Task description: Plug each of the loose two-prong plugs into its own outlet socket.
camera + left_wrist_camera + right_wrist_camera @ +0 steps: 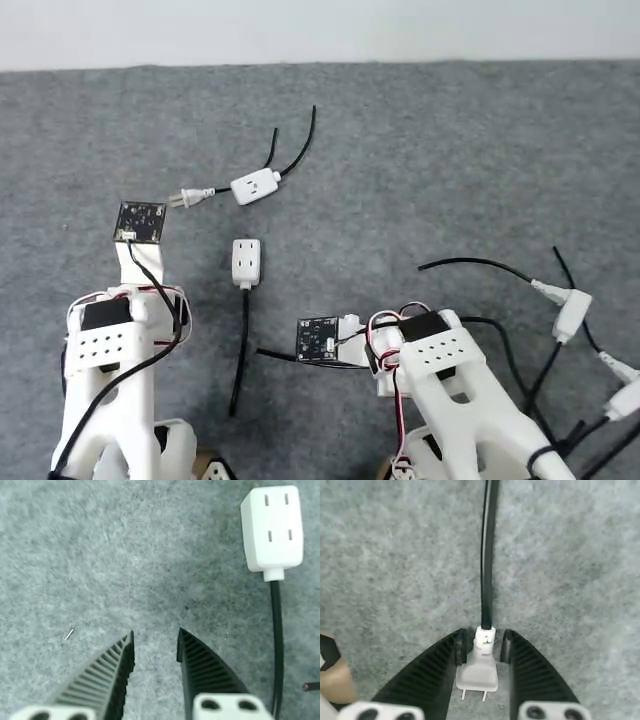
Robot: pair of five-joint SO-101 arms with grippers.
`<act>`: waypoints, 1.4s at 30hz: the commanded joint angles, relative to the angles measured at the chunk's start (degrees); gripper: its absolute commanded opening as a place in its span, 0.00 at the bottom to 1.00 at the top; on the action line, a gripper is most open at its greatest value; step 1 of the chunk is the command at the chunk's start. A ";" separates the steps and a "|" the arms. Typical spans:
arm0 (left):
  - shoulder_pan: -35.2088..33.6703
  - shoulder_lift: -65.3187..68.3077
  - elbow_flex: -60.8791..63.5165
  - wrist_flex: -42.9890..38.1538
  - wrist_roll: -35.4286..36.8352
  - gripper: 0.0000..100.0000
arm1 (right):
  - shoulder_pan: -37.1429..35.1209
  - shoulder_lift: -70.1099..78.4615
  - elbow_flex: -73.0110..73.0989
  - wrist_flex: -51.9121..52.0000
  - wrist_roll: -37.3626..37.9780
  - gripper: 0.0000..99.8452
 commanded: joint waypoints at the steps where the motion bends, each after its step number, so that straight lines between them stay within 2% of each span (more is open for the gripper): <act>1: -0.09 -1.14 -0.57 -1.41 -0.79 0.13 | -0.40 -1.01 -0.26 -1.27 0.62 0.00; 7: 0.09 -1.14 -0.48 -1.41 0.09 0.13 | -0.04 -1.10 -0.44 -1.19 -1.23 0.01; 11: 1.14 -1.05 -0.75 -1.41 5.89 0.13 | 0.04 -2.59 -8.00 1.80 -16.00 0.01; 17: 1.14 2.46 -2.77 -1.41 6.51 0.13 | 0.13 -7.08 -26.11 12.53 -40.00 0.01; 19: 1.14 7.82 -5.58 -1.41 6.51 0.13 | 0.04 -9.10 -28.75 12.88 -45.80 0.01; 23: 1.93 22.51 -14.64 -1.14 5.45 0.13 | -1.45 -13.14 -29.98 9.10 -52.66 0.01; 26: 4.75 30.95 -21.14 0.18 -3.78 0.13 | -4.88 -14.37 -29.98 4.18 -55.74 0.01; 29: 9.76 33.41 -24.04 1.93 -11.87 0.13 | -10.33 -14.29 -29.71 0.84 -60.04 0.01; 33: 14.77 33.41 -24.04 1.14 -15.82 0.13 | -15.69 -14.29 -26.81 -3.12 -66.02 0.01; 42: 18.64 29.45 -18.68 1.14 -27.25 0.13 | -17.36 -14.29 -17.32 -10.95 -66.55 0.01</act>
